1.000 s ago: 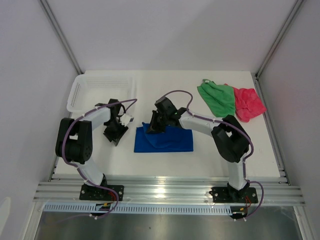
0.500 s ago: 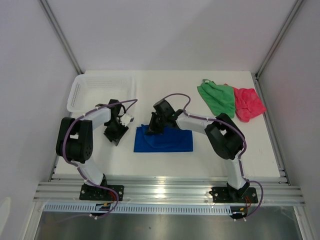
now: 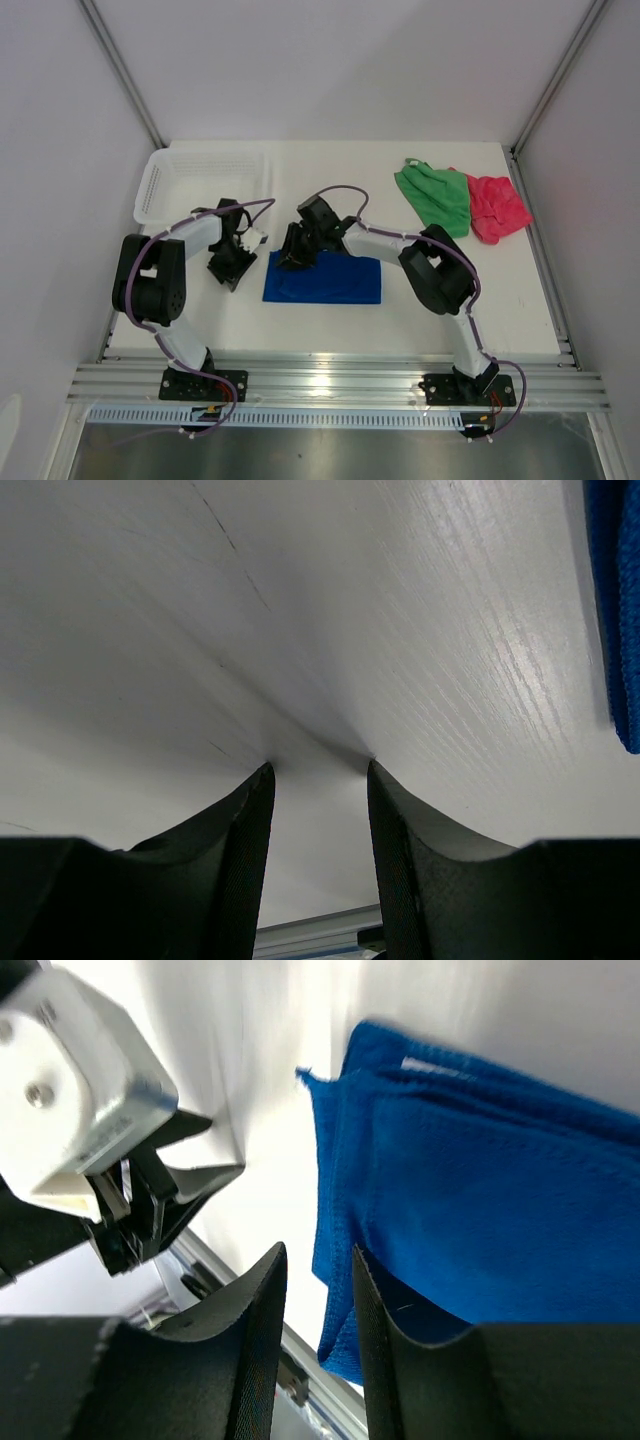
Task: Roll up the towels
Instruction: Fold the towel
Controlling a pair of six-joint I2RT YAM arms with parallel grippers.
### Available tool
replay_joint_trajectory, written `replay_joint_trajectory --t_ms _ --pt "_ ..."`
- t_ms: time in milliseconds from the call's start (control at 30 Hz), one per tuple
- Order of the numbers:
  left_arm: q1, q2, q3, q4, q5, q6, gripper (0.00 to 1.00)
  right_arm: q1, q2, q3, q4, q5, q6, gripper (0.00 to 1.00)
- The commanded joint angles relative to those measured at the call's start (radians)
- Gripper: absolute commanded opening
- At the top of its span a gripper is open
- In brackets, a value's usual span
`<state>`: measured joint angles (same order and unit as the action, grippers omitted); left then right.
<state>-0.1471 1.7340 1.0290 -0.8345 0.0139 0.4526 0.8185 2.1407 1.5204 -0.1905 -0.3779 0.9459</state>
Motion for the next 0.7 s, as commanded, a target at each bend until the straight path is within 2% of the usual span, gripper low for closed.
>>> replay_joint_trajectory --t_ms 0,167,300,400,500,533,667 --pt "0.011 0.025 0.008 0.029 0.011 0.014 0.46 0.016 -0.002 0.047 0.008 -0.061 -0.033 0.36" --pt "0.011 -0.011 0.037 -0.015 0.044 0.011 0.46 0.024 -0.099 0.04 -0.087 -0.012 -0.148 0.35" --pt "0.009 -0.068 0.138 -0.115 0.168 0.006 0.46 0.018 -0.246 -0.067 -0.179 0.065 -0.239 0.35" --pt "-0.02 -0.123 0.172 -0.196 0.228 0.004 0.48 -0.019 -0.387 -0.182 -0.158 0.091 -0.242 0.36" --pt "-0.13 -0.175 0.178 -0.227 0.267 0.015 0.49 -0.099 -0.552 -0.42 -0.126 0.12 -0.213 0.36" --pt "-0.158 -0.179 0.181 -0.227 0.267 0.012 0.49 -0.12 -0.553 -0.46 -0.128 0.137 -0.211 0.36" --pt "-0.284 -0.139 0.161 -0.209 0.238 -0.021 0.5 -0.249 -0.72 -0.644 -0.122 0.168 -0.205 0.36"
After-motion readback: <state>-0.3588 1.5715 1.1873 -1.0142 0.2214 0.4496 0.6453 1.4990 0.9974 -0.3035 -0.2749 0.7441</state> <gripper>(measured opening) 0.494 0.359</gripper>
